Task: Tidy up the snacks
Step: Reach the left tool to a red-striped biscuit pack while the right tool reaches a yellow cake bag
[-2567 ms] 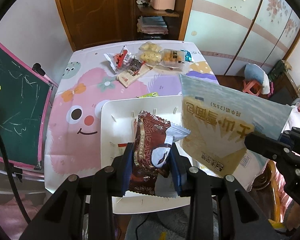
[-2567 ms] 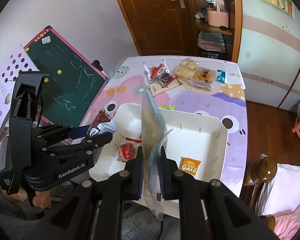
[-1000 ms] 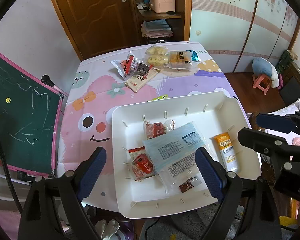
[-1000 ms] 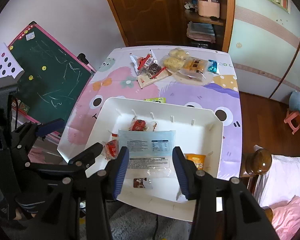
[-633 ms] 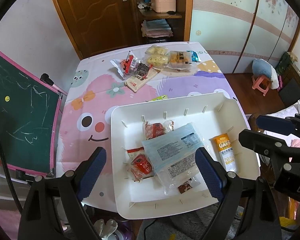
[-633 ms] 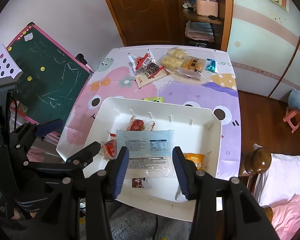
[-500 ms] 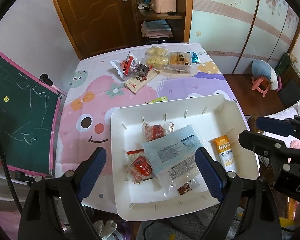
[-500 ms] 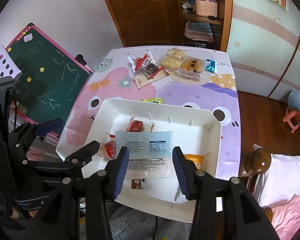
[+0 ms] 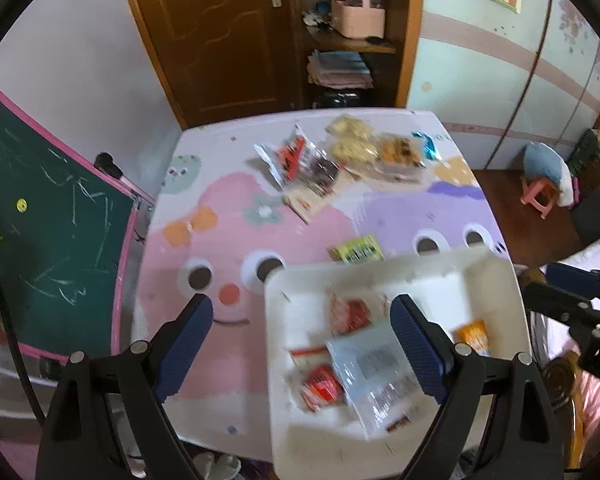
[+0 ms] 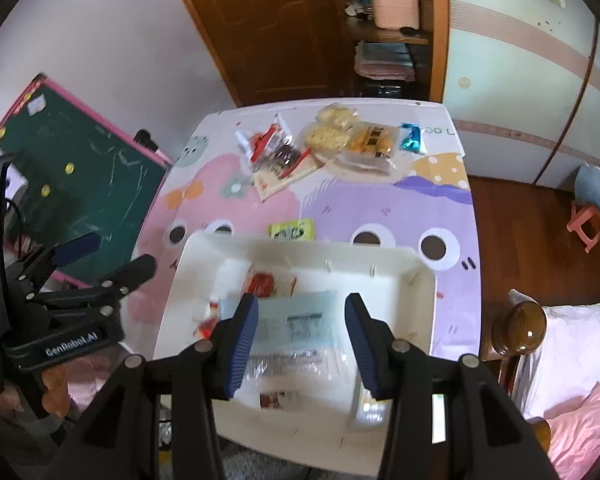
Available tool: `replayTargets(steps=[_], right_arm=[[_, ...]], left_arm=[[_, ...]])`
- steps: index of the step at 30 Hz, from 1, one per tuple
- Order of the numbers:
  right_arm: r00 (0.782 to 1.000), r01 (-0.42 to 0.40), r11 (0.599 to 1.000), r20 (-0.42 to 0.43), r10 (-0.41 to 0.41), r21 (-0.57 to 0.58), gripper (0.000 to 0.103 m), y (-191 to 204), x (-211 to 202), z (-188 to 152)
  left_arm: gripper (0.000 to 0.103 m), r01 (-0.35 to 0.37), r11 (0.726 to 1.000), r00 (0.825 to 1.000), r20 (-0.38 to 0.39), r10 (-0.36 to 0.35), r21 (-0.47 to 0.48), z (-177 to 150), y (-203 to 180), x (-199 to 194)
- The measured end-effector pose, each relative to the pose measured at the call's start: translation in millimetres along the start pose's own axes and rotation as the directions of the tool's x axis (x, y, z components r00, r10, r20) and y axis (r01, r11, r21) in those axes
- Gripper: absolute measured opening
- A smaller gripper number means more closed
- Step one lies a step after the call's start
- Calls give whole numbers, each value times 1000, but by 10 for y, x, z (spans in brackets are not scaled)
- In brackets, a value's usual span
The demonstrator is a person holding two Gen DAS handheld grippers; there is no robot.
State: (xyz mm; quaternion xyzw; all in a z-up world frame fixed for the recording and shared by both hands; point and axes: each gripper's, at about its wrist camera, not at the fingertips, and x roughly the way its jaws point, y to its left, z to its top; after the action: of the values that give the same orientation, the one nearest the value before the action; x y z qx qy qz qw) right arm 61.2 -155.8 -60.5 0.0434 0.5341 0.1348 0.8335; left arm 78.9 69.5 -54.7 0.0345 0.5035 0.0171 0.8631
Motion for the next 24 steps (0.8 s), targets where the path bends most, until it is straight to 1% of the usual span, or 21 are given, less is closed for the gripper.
replayTargets(steps=[2,4,8,12,14,16,19,21,23,24], right_arm=[[1000,19,1000,15,-19,2,45,-40,27,166],[999,26,1000,27,-26,3,45,-76,54,294],[997,54,998,51,-55,12,45,-183,161,666],[997,56,998,57,-58,38,45,-339,367,1060],[997,56,996,46,-59,72,46,-495,552,1282],[997,63,993,32,-66,102,50,-628,729,1433],[998,59,986,3,-60,153,55,-841,1069,1641],[998,62,981,-26,-59,183,57,-965,1332,1746],[998,52,977,-45,-43,206,61,-1049,1557,1818],[998,43,975,-53,-32,216,65,-1086,1684,1860]], left_arm=[[90,-11,1000,1000,10,11,0,145,68,45],[90,-3,1000,1000,9,3,-7,320,142,119],[90,50,998,999,-17,-51,-43,635,221,345],[90,111,992,991,-66,-116,-67,914,181,683],[90,122,989,985,-111,-131,-84,1054,116,918],[90,137,985,979,-140,-151,-106,1162,62,1133],[90,139,979,971,-174,-164,-149,1327,-14,1494],[90,123,976,971,-180,-155,-180,1399,-34,1694],[90,105,971,973,-180,-145,-216,1500,-56,1920],[90,95,966,974,-179,-140,-240,1550,-64,2042]])
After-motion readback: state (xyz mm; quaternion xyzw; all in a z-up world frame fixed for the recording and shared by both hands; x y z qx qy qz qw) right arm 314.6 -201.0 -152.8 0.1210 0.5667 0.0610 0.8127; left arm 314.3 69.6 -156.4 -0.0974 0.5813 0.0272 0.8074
